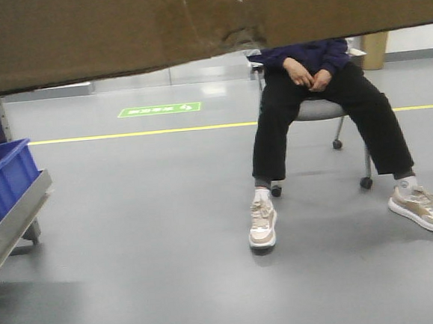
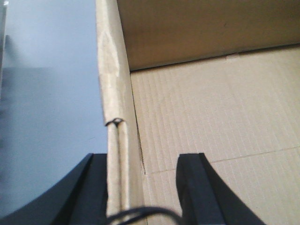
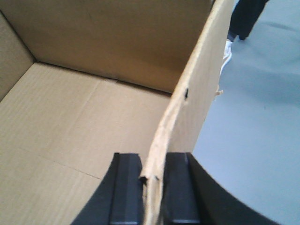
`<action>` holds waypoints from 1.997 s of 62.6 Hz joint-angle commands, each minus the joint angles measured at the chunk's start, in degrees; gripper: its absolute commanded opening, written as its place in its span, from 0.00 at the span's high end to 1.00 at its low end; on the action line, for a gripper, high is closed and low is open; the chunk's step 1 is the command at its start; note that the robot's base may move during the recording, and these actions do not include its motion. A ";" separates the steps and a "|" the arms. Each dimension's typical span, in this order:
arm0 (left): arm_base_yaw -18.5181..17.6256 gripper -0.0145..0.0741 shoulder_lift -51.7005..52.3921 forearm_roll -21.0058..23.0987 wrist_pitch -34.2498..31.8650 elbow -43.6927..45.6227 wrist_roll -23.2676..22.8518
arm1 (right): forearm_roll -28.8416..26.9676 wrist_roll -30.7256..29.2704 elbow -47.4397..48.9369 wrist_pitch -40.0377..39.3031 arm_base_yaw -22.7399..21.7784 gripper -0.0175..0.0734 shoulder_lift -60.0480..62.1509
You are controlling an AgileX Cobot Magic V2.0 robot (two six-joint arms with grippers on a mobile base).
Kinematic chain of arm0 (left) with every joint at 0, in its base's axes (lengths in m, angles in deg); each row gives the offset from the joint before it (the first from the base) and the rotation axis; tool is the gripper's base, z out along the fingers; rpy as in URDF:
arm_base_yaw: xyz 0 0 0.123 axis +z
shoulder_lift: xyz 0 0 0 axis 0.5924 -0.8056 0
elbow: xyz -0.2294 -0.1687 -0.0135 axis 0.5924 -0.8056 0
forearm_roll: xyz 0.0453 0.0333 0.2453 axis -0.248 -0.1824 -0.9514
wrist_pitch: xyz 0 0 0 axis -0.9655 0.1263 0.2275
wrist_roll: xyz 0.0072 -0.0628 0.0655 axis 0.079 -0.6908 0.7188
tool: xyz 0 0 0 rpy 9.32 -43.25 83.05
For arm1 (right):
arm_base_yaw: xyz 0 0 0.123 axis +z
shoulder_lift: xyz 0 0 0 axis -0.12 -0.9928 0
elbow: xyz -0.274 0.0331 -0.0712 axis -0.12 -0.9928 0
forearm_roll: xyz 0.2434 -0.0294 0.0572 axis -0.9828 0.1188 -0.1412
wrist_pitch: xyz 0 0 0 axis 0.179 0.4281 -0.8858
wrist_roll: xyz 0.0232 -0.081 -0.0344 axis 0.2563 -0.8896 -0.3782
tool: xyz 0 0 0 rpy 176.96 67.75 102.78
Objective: Grab carton from right shelf to conveyor
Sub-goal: 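Hold the carton with both grippers while driving to the red conveyor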
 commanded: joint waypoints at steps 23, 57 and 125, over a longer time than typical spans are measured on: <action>-0.94 0.85 0.50 3.35 -1.90 0.04 1.82 | -2.13 -1.20 0.48 -5.01 0.26 0.88 0.83; -0.94 0.85 0.50 3.35 -1.90 0.04 1.82 | -2.13 -1.20 0.48 -5.01 0.26 0.88 0.83; -0.94 0.85 0.50 -0.38 -1.88 0.04 1.82 | -2.13 -1.20 0.48 -4.98 0.26 0.88 0.51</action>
